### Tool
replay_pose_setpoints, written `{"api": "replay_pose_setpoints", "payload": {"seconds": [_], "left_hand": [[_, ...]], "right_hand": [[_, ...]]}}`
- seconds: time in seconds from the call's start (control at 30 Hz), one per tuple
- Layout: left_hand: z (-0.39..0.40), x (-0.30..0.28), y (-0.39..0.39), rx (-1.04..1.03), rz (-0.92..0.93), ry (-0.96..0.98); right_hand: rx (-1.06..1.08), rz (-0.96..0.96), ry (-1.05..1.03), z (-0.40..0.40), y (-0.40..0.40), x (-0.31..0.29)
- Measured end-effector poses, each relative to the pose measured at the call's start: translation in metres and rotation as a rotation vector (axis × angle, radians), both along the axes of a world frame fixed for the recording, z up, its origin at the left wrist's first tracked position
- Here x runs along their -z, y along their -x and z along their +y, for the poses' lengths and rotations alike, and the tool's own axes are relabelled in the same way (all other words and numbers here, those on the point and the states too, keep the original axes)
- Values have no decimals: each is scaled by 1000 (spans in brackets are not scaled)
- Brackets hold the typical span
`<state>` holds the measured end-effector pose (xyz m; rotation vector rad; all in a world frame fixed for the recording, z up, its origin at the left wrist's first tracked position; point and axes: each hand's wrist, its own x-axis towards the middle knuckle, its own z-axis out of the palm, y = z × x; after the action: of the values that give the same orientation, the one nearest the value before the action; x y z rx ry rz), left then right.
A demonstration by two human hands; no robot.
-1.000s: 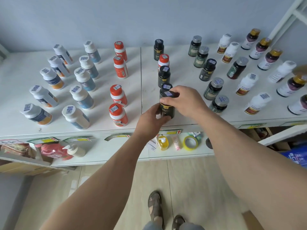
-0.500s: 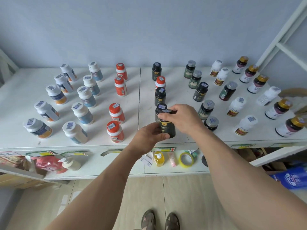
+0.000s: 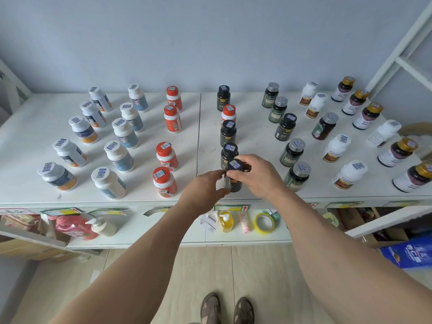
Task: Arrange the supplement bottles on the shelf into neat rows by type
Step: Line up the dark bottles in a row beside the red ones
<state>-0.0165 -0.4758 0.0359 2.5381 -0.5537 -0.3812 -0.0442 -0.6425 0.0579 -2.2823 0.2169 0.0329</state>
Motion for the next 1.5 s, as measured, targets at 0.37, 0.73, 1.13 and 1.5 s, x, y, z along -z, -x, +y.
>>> {"api": "replay_pose_setpoints", "payload": {"seconds": [0.37, 0.73, 1.13, 1.5], "left_hand": [[13, 0, -13, 16, -32, -17], [1, 0, -47, -161, 71, 122], [-21, -1, -74, -138, 277, 228], [-20, -13, -88, -103, 566, 571]], "right_hand": [[10, 67, -50, 4, 3, 14], [-18, 131, 59, -13, -56, -14], [-76, 129, -5, -28, -85, -9], [-27, 43, -39, -26, -97, -27]]}}
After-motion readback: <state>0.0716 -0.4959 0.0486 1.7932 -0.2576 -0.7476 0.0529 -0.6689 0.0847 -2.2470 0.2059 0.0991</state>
